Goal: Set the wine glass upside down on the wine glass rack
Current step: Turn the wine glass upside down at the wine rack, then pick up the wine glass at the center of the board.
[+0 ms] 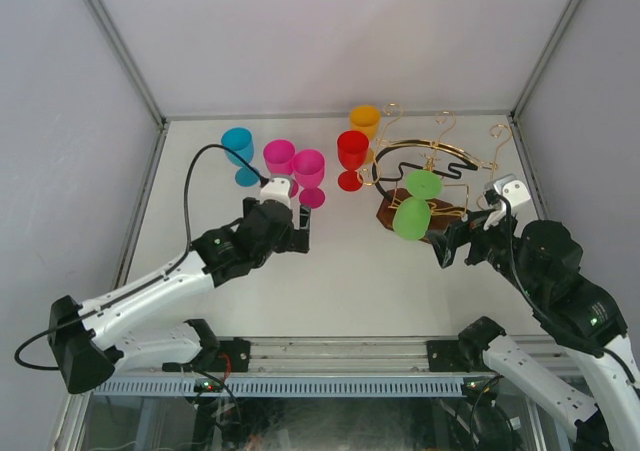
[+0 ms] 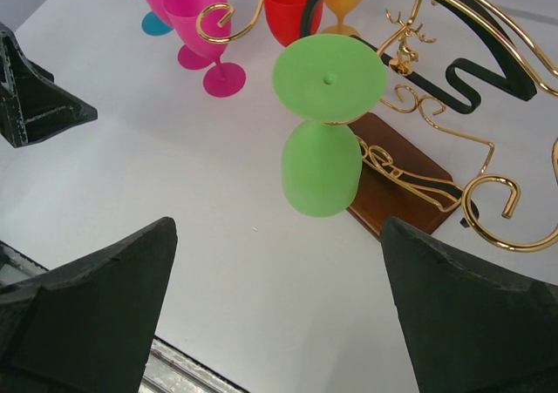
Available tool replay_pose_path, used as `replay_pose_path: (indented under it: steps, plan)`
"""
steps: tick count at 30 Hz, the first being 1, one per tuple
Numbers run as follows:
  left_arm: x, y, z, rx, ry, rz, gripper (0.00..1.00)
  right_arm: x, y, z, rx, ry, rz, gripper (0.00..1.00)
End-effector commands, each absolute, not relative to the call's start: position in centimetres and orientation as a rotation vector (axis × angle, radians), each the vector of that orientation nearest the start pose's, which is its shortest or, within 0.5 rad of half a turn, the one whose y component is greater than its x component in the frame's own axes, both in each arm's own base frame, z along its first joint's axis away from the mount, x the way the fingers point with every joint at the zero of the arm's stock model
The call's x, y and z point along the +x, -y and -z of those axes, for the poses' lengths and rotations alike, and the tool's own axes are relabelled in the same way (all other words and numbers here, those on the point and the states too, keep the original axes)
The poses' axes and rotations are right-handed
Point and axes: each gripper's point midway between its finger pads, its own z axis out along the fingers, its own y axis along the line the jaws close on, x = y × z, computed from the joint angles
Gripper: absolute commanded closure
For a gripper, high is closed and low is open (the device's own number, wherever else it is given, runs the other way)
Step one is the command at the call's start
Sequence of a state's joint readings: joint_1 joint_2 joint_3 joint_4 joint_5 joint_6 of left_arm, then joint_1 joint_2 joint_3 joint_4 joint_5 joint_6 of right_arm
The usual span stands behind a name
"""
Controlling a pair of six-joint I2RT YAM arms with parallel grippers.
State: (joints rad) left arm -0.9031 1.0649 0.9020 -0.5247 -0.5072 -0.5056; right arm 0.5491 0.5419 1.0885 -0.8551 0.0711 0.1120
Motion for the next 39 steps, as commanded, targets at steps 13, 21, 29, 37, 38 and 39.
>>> replay_pose_path:
  steps: [13, 21, 29, 37, 38, 39]
  plan:
    - [26.1, 21.3, -19.5, 0.205, -2.222, 0.21, 0.0, 19.2, -8.9, -32.5, -0.143, -1.96, -0.484, 0.02]
    - [28.9, 22.0, -20.1, 0.199, -2.219, 0.199, 0.0, 19.5, -8.7, -34.8, -0.057, -1.872, -0.627, 0.03]
    - [33.8, 23.1, -20.3, 0.211, -2.222, 0.17, 0.0, 18.4, -8.1, -36.8, -0.053, -1.794, -0.584, 0.03]
    - [38.1, 24.4, -19.5, 0.204, -2.238, 0.174, 0.0, 17.4, -7.9, -36.5, -0.077, -1.797, -0.549, 0.02]
    - [38.5, 24.6, -19.3, 0.208, -2.239, 0.17, 0.0, 17.3, -7.9, -36.5, -0.078, -1.798, -0.545, 0.02]
    - [39.0, 24.7, -19.3, 0.208, -2.24, 0.163, 0.0, 17.2, -7.9, -36.4, -0.08, -1.8, -0.54, 0.02]
